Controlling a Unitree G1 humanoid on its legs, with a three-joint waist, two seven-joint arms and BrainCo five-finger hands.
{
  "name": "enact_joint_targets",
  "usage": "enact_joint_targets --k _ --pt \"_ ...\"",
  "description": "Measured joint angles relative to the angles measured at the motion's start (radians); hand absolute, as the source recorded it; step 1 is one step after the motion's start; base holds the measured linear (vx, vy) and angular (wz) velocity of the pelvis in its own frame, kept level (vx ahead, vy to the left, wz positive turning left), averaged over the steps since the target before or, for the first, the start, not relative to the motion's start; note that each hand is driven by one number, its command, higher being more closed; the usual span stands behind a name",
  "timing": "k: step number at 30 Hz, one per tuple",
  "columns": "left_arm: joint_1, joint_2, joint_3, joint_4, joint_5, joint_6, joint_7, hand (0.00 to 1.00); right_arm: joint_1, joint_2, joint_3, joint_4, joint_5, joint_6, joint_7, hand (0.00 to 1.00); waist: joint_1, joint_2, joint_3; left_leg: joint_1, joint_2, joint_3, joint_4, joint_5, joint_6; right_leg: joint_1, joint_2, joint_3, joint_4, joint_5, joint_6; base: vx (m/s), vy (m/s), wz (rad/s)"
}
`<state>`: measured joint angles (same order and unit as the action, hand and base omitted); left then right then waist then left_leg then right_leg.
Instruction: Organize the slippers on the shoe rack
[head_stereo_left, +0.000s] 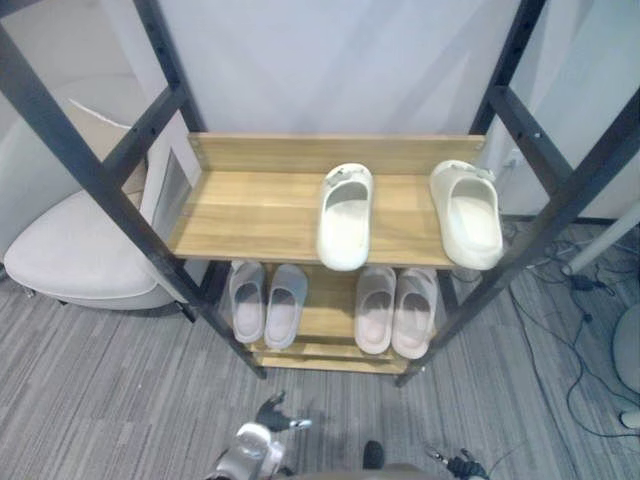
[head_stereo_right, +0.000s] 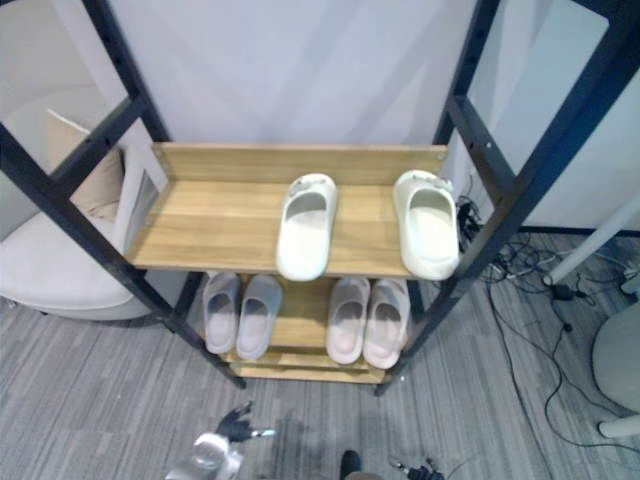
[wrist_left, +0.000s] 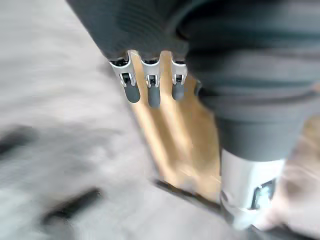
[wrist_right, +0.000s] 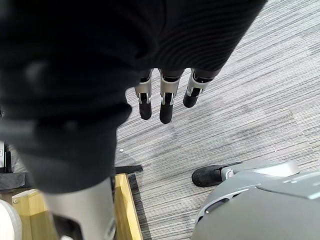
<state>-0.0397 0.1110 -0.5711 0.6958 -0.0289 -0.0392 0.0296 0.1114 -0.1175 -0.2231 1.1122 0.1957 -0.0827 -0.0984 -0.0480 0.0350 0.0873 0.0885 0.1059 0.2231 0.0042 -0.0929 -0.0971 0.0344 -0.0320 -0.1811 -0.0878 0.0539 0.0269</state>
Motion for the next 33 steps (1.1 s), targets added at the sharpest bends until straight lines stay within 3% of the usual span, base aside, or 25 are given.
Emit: enact_joint_targets --k 2,6,13,22,28,33 --pt "-0.011 0.014 -0.104 -0.177 -0.077 -0.02 -0.051 0.0 0.001 -0.001 0.0 -0.006 0.001 -0.002 0.003 0.0 -0.001 0.004 0.002 -0.001 0.0 -0.003 0.0 0.0 0.0 0.0 0.0 -0.004 0.0 -0.002 -0.001 0.0 0.0 0.03" --pt "-0.013 0.055 -0.215 -0.492 -0.211 -0.037 -0.118 0.0 0.013 -0.009 -0.001 -0.006 0.0 -0.008 0.012 0.0 -0.004 0.018 -0.002 0.002 -0.002 -0.013 0.0 0.0 0.0 -0.004 -0.001 -0.012 0.027 -0.023 -0.003 0.0 0.001 0.06" --pt "-0.027 0.073 -0.217 -0.829 -0.377 -0.086 -0.137 0.0 0.018 -0.026 0.003 -0.007 0.0 -0.011 0.017 0.0 -0.003 0.043 -0.017 0.005 -0.002 -0.014 0.0 -0.001 0.002 -0.016 -0.001 -0.012 0.061 -0.038 -0.003 0.0 0.001 0.01" --pt "-0.084 0.048 -0.152 -0.935 -0.382 -0.115 -0.016 0.0 0.044 -0.042 0.045 -0.006 -0.002 -0.024 0.013 0.0 0.007 0.048 -0.031 -0.002 0.001 -0.014 0.017 -0.004 0.007 -0.048 -0.013 -0.007 0.125 -0.066 -0.002 -0.01 0.002 -0.01" --pt "-0.255 0.0 -0.002 -0.93 -0.287 -0.125 0.101 0.0 0.096 -0.042 0.062 -0.003 -0.002 -0.025 0.002 0.0 0.006 0.042 -0.042 -0.001 -0.011 -0.011 0.018 -0.004 0.009 -0.077 -0.027 -0.001 0.189 -0.095 0.001 -0.01 0.0 0.0" --pt "-0.418 -0.004 0.132 -0.808 -0.18 -0.133 0.191 0.0 0.109 -0.041 0.06 0.0 -0.002 -0.024 -0.001 0.0 -0.001 0.031 -0.048 -0.001 -0.017 -0.011 0.017 -0.001 0.013 -0.088 -0.036 0.001 0.209 -0.103 0.005 0.0 0.0 0.0"
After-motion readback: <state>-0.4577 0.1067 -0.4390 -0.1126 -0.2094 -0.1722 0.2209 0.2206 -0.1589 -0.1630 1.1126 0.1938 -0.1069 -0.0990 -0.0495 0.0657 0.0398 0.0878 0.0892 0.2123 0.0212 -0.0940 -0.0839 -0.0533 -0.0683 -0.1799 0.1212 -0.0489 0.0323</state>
